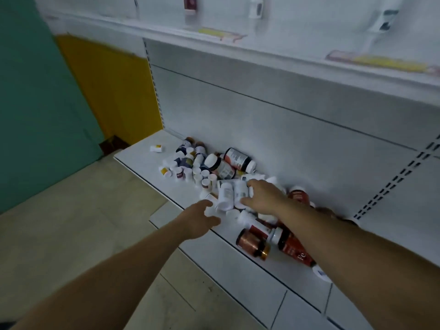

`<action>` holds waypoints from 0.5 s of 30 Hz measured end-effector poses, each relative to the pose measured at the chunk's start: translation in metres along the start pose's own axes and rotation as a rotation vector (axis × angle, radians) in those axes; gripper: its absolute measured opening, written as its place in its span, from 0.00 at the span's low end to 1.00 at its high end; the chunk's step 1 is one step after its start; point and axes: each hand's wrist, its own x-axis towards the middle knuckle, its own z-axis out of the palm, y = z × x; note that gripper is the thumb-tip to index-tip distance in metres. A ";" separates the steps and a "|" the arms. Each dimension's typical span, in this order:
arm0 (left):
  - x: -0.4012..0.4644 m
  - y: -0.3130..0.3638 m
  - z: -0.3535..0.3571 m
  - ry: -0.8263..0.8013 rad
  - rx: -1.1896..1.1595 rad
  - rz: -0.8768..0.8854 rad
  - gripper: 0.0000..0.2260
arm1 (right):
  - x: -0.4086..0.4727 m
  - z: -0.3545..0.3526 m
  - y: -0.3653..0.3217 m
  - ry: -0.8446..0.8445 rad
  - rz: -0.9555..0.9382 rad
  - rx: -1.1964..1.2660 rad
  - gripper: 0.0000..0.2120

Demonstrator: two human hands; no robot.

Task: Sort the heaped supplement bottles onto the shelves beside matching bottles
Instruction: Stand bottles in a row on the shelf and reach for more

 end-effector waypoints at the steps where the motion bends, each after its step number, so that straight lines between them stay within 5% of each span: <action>1: 0.019 -0.003 -0.001 -0.010 -0.040 0.016 0.21 | 0.015 0.007 0.001 -0.022 -0.003 -0.028 0.35; 3: 0.056 -0.005 -0.001 -0.020 -0.063 0.047 0.15 | 0.042 0.020 0.004 -0.048 -0.021 -0.121 0.37; 9: 0.129 -0.009 0.013 -0.019 -0.165 0.060 0.17 | 0.080 0.046 0.017 -0.055 -0.129 -0.437 0.43; 15: 0.156 -0.009 0.018 -0.012 -0.195 0.125 0.13 | 0.081 0.057 0.019 0.006 -0.108 -0.465 0.33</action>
